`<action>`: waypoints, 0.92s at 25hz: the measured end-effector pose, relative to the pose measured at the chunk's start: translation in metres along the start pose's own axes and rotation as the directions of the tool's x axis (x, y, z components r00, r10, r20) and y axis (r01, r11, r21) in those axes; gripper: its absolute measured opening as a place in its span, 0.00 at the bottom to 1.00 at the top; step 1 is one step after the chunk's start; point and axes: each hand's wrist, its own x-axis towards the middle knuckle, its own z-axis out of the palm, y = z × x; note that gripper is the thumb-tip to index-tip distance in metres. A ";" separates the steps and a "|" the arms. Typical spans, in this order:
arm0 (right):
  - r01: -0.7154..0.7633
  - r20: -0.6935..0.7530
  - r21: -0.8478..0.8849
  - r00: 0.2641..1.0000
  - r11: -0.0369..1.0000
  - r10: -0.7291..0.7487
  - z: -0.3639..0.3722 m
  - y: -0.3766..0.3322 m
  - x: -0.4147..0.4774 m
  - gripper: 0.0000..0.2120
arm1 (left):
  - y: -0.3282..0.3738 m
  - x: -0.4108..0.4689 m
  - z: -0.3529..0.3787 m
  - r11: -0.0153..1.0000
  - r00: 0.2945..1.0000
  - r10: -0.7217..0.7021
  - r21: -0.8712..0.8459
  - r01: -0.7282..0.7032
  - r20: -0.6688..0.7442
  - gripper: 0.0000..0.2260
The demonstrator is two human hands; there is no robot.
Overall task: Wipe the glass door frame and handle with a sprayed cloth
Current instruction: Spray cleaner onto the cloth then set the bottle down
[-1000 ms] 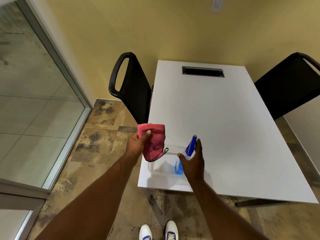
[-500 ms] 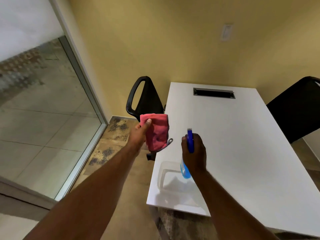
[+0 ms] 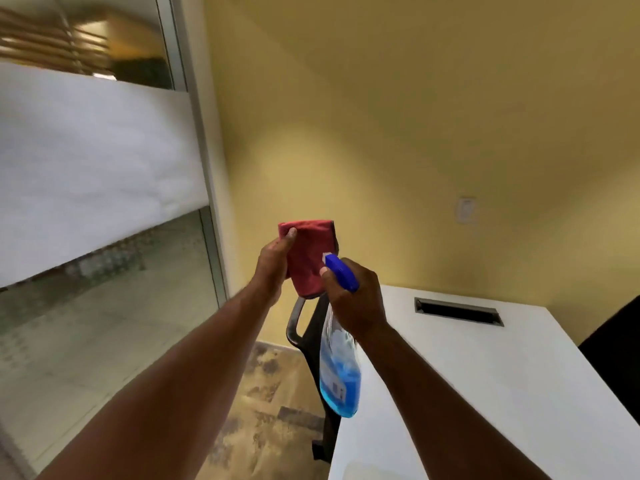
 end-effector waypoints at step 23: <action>0.151 -0.084 -0.219 0.981 0.964 -0.173 -0.005 -0.084 0.060 0.15 | 0.095 0.024 -0.034 0.985 0.985 0.173 -0.018 -0.173 -0.029 0.14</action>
